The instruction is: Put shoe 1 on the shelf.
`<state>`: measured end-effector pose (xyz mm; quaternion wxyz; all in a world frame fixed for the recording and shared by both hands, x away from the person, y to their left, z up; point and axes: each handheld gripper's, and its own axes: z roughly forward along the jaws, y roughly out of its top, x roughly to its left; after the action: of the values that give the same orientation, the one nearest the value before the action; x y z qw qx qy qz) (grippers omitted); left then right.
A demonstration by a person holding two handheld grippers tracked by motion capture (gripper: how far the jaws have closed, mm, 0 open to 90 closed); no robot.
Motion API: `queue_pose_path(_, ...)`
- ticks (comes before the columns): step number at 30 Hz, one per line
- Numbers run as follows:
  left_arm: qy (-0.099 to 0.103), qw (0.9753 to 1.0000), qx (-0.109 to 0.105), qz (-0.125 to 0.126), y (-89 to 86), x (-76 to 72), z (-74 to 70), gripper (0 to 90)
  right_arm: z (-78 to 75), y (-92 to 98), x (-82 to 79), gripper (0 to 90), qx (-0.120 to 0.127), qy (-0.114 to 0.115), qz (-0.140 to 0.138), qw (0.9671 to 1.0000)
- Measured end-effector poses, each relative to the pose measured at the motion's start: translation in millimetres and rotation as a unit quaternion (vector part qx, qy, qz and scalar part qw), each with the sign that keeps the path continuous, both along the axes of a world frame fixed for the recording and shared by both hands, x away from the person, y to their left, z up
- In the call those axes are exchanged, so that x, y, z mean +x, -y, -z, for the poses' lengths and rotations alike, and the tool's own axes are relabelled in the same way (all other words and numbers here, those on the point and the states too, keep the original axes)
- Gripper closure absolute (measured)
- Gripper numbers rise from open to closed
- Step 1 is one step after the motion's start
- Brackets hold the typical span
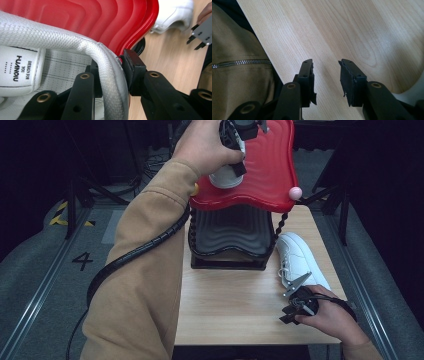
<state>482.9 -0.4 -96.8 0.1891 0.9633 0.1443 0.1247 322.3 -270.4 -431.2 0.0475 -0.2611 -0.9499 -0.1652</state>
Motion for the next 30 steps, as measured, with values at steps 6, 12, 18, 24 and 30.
queue_pose_path(6,-0.005,0.9999,0.011,-0.009,0.8,2.2,8.9,71.7,2.0,-3.4,0.0,63.2,-0.004,-0.001,-0.006,1.0)
queue_pose_path(12,-0.001,0.999,0.04,-0.02,9.9,2.9,18.5,70.9,2.3,-5.1,-1.1,62.7,-0.003,-0.002,-0.008,1.0)
queue_pose_path(18,-0.004,0.9989,0.042,-0.023,11.6,3.2,24.0,69.7,1.0,-4.5,-1.6,62.2,0.0,-0.003,-0.006,1.0)
queue_pose_path(24,-0.015,0.9993,0.025,-0.023,7.0,4.0,25.8,67.6,1.9,-5.4,-1.3,61.9,-0.002,-0.003,-0.008,1.0)
queue_pose_path(30,-0.026,0.9986,0.015,-0.042,1.7,4.7,25.2,52.5,1.2,-4.9,-1.3,61.5,-0.001,-0.001,-0.007,1.0)
